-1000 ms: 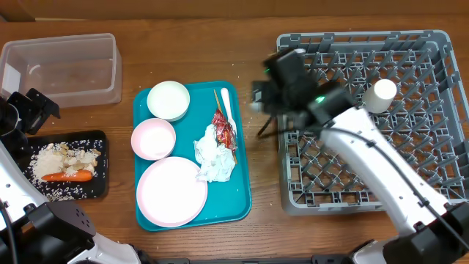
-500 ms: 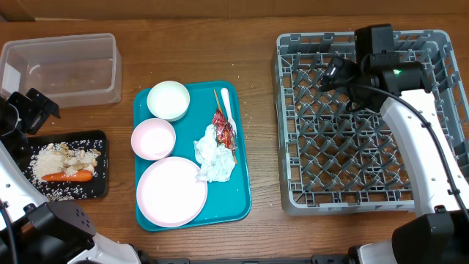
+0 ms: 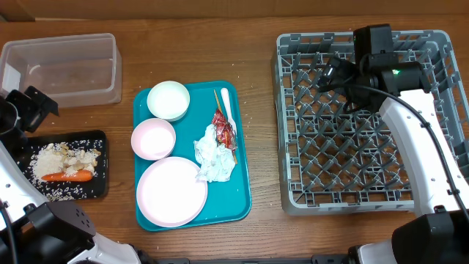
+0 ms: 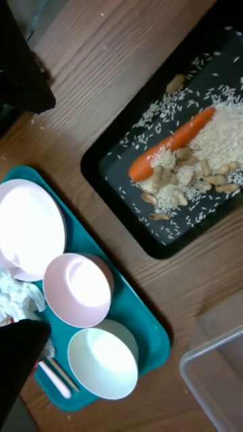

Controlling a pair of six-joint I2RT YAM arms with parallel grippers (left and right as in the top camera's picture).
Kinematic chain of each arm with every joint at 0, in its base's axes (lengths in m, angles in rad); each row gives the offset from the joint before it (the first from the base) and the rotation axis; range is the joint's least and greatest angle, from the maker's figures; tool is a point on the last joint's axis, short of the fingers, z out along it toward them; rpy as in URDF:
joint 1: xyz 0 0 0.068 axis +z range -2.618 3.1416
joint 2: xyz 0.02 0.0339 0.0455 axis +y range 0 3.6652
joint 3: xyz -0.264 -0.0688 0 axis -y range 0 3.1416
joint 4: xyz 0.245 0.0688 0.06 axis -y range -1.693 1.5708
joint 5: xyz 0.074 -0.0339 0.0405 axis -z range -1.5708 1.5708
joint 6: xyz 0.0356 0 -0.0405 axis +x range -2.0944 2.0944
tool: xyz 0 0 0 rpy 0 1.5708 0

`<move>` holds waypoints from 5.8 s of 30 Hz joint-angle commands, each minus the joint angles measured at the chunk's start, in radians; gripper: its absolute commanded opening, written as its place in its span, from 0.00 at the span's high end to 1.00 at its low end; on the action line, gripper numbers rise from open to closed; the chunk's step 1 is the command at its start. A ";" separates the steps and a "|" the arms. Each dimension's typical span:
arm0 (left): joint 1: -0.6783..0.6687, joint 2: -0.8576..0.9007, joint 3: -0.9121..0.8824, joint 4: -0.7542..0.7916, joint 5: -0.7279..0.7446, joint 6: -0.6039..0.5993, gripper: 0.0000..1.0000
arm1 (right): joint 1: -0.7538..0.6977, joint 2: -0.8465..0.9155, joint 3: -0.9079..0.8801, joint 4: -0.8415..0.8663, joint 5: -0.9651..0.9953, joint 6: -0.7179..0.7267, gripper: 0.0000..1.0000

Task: Sort waste into correct bins and load items into the dishwasher rack
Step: 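Open the right gripper and raise it above the rack, then reach the left gripper to the white tissue on the teal tray and grasp it, then carry the tissue left and drop it into the clear plastic bin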

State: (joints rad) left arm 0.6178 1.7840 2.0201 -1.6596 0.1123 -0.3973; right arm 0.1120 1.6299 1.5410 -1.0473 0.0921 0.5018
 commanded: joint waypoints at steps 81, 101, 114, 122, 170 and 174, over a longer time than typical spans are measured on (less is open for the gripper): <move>-1.096 0.056 -0.766 0.703 -0.166 0.105 0.96 | 0.000 -0.027 0.010 0.005 -0.005 0.008 0.00; -0.906 0.018 -0.124 0.403 -0.217 0.136 0.96 | 0.000 -0.027 0.010 0.005 -0.005 0.008 0.00; -0.505 0.024 -0.131 0.775 -0.200 0.124 0.96 | 0.000 -0.027 0.010 0.005 -0.005 0.008 0.00; -0.332 0.094 -0.134 0.933 -0.190 0.121 0.96 | 0.000 -0.027 0.010 0.005 -0.005 0.008 0.00; -1.089 0.276 -0.141 0.309 -0.060 -0.043 0.00 | 0.000 -0.027 0.010 0.005 -0.005 0.008 0.00; -1.117 0.353 -0.141 0.315 -0.102 -0.087 0.00 | 0.000 -0.027 0.010 0.005 -0.005 0.008 0.00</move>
State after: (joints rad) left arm -0.4797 2.0789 1.8847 -1.3453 0.0700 -0.4046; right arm 0.1120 1.6299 1.5410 -1.0470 0.0849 0.5022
